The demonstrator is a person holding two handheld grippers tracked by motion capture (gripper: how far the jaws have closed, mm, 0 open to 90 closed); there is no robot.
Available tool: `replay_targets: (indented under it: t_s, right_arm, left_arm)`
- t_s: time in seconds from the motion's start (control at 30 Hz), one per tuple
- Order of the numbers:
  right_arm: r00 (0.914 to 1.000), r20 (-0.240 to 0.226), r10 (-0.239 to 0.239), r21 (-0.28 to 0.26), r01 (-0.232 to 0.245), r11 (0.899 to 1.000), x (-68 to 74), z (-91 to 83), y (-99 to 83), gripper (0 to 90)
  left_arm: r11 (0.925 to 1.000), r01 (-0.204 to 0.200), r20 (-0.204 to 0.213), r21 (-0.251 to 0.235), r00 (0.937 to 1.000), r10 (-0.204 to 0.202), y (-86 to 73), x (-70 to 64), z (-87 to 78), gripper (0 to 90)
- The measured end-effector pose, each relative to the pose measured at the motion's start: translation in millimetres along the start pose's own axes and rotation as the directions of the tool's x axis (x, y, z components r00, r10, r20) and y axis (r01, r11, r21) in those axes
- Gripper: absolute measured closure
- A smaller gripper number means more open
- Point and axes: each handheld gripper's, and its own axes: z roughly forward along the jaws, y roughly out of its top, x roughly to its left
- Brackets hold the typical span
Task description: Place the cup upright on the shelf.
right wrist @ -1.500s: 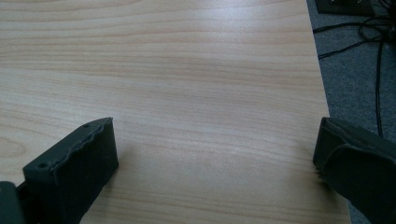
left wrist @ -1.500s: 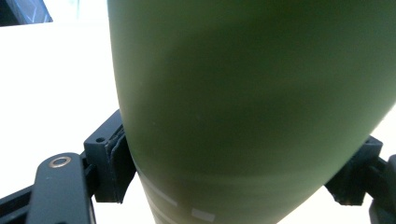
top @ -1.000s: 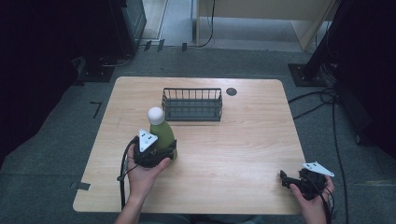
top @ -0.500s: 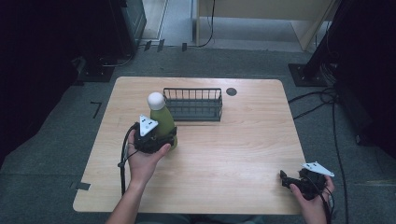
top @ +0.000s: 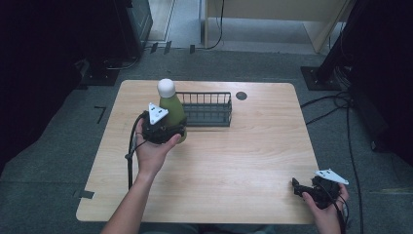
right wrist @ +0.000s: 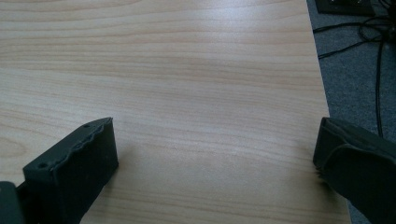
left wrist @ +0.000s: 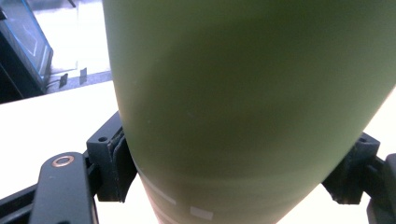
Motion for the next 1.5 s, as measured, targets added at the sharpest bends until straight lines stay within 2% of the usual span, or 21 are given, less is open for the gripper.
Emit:
replay_targets:
  t_s: [0.37, 0.63, 1.03, 1.2, 1.5]
  right_arm:
    - [1.0, 0.0, -0.001, -0.001, 0.001, 1.0, -0.1, 0.0, 0.0, 0.0]
    - [1.0, 0.0, -0.002, -0.001, 0.002, 1.0, -0.2, 0.0, 0.0, 0.0]
    - [1.0, 0.001, -0.001, -0.001, 0.001, 1.0, -0.1, 0.0, 0.0, 0.0]
    - [1.0, 0.0, -0.001, -0.001, 0.001, 1.0, -0.1, 0.0, 0.0, 0.0]
    - [1.0, 0.001, -0.003, -0.002, 0.003, 1.0, -0.3, 0.1, 0.0, 0.0]
  left_arm:
    - [0.9994, -0.034, -0.007, -0.006, 0.9994, 0.034, 29.6, -2.5, 10.1, 20.9]
    - [0.9988, -0.044, -0.006, -0.02, 0.999, 0.044, 48.2, -3.3, 14.4, 20.9]
    - [0.999, -0.034, -0.014, -0.03, 0.9993, 0.034, 70.4, -0.9, 25.3, 20.9]
    - [0.9988, -0.03, -0.026, -0.038, 0.9992, 0.029, 78.4, 2.1, 34.7, 20.9]
    - [0.999, -0.016, -0.062, -0.041, 0.998, 0.014, 85.8, 17.3, 65.5, 20.9]
